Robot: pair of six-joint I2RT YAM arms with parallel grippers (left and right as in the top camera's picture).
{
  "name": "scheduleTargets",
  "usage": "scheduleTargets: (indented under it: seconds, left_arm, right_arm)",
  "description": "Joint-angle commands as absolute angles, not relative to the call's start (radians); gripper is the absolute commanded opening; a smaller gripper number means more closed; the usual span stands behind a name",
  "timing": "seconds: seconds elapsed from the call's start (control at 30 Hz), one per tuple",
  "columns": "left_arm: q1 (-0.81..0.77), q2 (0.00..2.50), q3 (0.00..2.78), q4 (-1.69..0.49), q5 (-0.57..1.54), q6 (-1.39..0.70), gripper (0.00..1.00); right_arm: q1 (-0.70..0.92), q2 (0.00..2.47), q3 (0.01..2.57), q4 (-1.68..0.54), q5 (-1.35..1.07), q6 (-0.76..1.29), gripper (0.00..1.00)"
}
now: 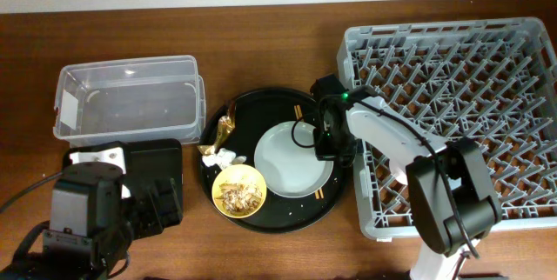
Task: Sort waste into correct bins and load items into the dishwasher rack
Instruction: 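Stand the white plate upright in the dish rack with the right gripper, then move the right gripper to the wooden chopsticks and grasp them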
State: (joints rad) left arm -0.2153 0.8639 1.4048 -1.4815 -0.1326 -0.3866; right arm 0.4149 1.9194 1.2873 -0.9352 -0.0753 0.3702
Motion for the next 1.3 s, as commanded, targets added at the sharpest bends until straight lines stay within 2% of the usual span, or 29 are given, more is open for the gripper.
scheduleTargets:
  seconds: [0.0, 0.13, 0.27, 0.33, 0.4, 0.5, 0.6, 0.67, 1.03, 1.07, 1.1, 1.13, 1.17, 1.27]
  left_arm:
    - [-0.212, 0.863, 1.412, -1.483, -0.147, -0.396, 1.0]
    - [-0.212, 0.863, 1.412, -1.483, -0.147, -0.396, 1.0]
    - [-0.212, 0.863, 1.412, -1.483, -0.147, -0.396, 1.0]
    - [-0.212, 0.863, 1.412, -1.483, -0.147, -0.396, 1.0]
    - [-0.212, 0.863, 1.412, -1.483, -0.147, -0.396, 1.0]
    - [-0.212, 0.863, 1.412, -1.483, -0.147, -0.396, 1.0]
    - [-0.212, 0.863, 1.412, -1.483, -0.147, -0.396, 1.0]
    - [-0.212, 0.863, 1.412, -1.483, -0.147, -0.396, 1.0]
    - [-0.212, 0.863, 1.412, -1.483, -0.147, -0.396, 1.0]
    - [-0.212, 0.863, 1.412, -1.483, -0.147, -0.396, 1.0]
    - [-0.212, 0.863, 1.412, -1.483, -0.147, -0.396, 1.0]
    - [-0.212, 0.863, 1.412, -1.483, -0.147, -0.396, 1.0]
    - [-0.212, 0.863, 1.412, -1.483, -0.147, -0.396, 1.0]
    - [-0.212, 0.863, 1.412, -1.483, -0.147, -0.396, 1.0]
  right_arm:
    - [0.418, 1.812, 1.357, -0.97, -0.051, 0.376, 0.04]
    - [0.413, 1.608, 1.409, -1.008, 0.082, 0.376, 0.04]
    - [0.327, 1.386, 1.409, -1.021, 0.272, 0.375, 0.04]
    - [0.212, 1.287, 1.409, -1.02, 0.584, 0.371, 0.04]
    - [0.138, 1.266, 1.409, -1.014, 0.726, 0.371, 0.04]
    - [-0.03, 1.291, 1.408, -0.957, 0.754, 0.372, 0.04]
    - [-0.094, 1.345, 1.408, -0.9, 0.78, 0.343, 0.04]
    - [-0.084, 1.408, 1.408, -0.871, 0.775, 0.234, 0.04]
    - [0.112, 1.616, 1.408, -0.788, 0.832, 0.014, 0.04]
    - [0.12, 1.616, 1.408, -0.788, 0.832, 0.015, 0.08]
    - [0.133, 1.616, 1.408, -0.791, 0.831, 0.015, 0.41]
    - [0.145, 1.613, 1.409, -0.798, 0.823, 0.015, 0.56]
    - [0.159, 1.603, 1.409, -0.813, 0.793, 0.015, 0.64]
    - [0.218, 1.531, 1.436, -0.884, 0.713, 0.118, 0.65]
